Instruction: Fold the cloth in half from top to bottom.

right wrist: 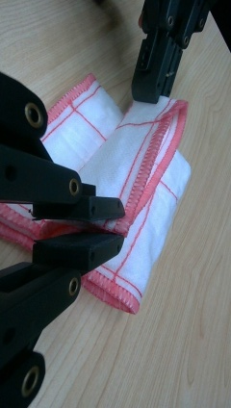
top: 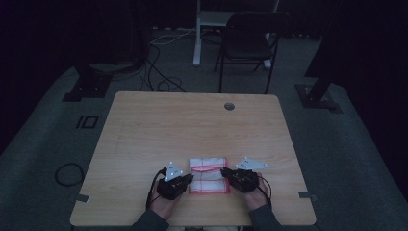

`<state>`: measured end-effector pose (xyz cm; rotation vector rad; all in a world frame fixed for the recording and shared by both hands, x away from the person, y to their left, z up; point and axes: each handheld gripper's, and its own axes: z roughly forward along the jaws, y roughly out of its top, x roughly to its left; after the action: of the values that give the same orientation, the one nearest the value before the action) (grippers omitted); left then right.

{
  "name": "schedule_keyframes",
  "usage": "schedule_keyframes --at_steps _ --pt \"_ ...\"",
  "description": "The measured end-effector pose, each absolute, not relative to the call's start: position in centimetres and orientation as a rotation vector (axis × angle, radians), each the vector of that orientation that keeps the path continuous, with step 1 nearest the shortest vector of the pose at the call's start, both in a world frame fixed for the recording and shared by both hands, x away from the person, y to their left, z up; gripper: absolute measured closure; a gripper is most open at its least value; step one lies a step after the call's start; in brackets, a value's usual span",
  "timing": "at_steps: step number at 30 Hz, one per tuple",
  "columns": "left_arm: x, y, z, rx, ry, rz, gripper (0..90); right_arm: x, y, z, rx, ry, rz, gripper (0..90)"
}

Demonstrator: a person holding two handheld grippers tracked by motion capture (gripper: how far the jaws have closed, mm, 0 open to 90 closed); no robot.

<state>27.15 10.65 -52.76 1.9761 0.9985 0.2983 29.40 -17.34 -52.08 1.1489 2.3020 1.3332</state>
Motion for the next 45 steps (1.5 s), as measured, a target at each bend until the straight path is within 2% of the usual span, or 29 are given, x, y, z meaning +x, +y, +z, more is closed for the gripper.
schedule_keyframes --at_steps 10,22,29,33,34,38,45 --pt "27.0 10.7 -53.3 1.982 1.013 0.286 85.5 29.2 -17.4 -52.5 1.156 2.313 1.331 82.6" --pt "28.1 11.7 -50.8 1.868 1.041 0.323 75.5 28.9 -17.3 -52.9 1.154 2.328 1.313 82.5" --pt "29.1 10.3 -50.7 1.905 1.025 0.308 73.8 28.7 -17.4 -52.9 1.152 2.332 1.319 81.8" --pt "28.9 10.2 -51.1 1.92 1.026 0.303 74.3 28.6 -17.7 -52.8 1.148 2.325 1.333 79.0" --pt "28.7 10.3 -51.2 1.922 1.022 0.298 74.5 28.5 -17.9 -52.8 1.159 2.307 1.342 73.9" --pt "28.0 10.5 -51.2 1.934 1.009 0.295 75.6 28.4 -18.6 -52.5 1.192 2.264 1.359 68.4" --pt "27.0 10.9 -51.7 1.937 1.001 0.274 75.5 28.5 -19.5 -52.3 1.24 2.201 1.368 67.5"
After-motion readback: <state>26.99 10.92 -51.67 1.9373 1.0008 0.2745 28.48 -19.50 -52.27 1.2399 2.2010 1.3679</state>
